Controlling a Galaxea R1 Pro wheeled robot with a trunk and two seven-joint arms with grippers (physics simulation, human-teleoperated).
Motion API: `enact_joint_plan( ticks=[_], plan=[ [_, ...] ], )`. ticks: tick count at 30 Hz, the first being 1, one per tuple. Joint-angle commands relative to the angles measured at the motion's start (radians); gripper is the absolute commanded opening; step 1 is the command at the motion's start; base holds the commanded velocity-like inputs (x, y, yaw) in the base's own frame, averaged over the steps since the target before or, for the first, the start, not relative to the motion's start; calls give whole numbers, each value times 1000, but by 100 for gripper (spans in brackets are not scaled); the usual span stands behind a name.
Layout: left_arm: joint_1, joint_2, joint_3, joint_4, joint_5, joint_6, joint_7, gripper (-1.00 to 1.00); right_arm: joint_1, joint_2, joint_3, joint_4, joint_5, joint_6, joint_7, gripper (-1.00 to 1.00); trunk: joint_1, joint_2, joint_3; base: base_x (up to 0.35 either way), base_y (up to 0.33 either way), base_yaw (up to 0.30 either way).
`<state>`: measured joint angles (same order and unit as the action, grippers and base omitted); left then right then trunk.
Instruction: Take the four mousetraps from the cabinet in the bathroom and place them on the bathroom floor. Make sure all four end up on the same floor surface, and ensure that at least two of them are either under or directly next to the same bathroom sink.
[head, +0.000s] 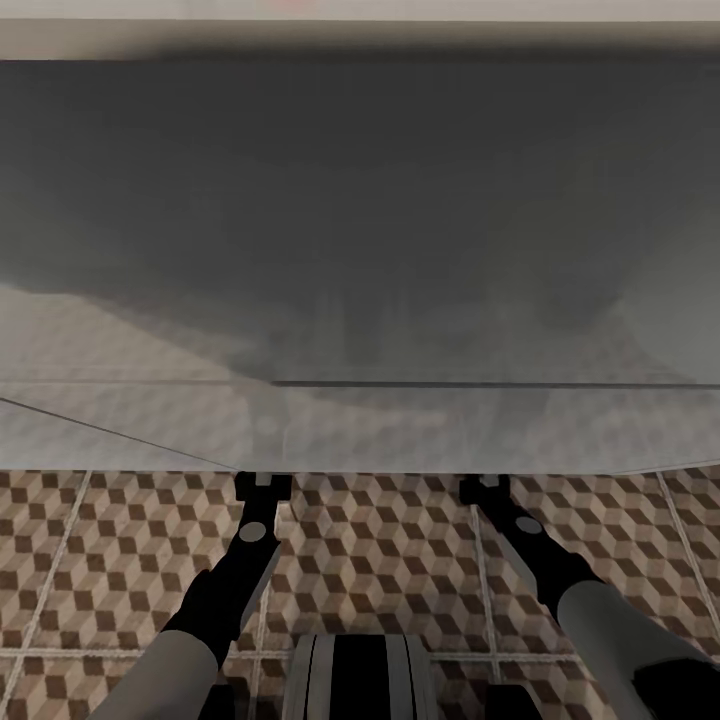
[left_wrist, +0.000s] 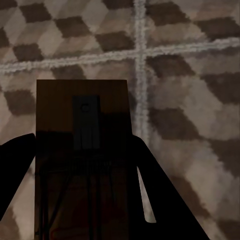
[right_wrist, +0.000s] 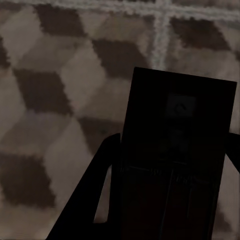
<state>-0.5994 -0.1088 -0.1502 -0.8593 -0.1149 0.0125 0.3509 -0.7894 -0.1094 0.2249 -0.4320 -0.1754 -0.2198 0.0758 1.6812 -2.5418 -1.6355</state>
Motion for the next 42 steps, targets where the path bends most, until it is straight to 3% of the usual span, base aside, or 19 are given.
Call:
enact_joint_plan(
  ticks=[1,28,38,42],
  plan=[
    [0,0,-2,1,-9,1,6,-100,-1,1,5,2,-11,-4,1,-100,0,0,0,0,0,0],
    [0,-5,0,3,-9,3,6,-100,-1,16,29,20,-5,-12,4,-100,0,0,0,0,0,0],
    [0,-6,0,3,-9,3,7,-100,-1,48,37,39,-5,27,-48,-100,0,0,0,0,0,0],
    [0,-6,0,3,-9,3,7,-100,-1,63,45,55,16,53,-77,-100,0,0,0,0,0,0]
  ],
)
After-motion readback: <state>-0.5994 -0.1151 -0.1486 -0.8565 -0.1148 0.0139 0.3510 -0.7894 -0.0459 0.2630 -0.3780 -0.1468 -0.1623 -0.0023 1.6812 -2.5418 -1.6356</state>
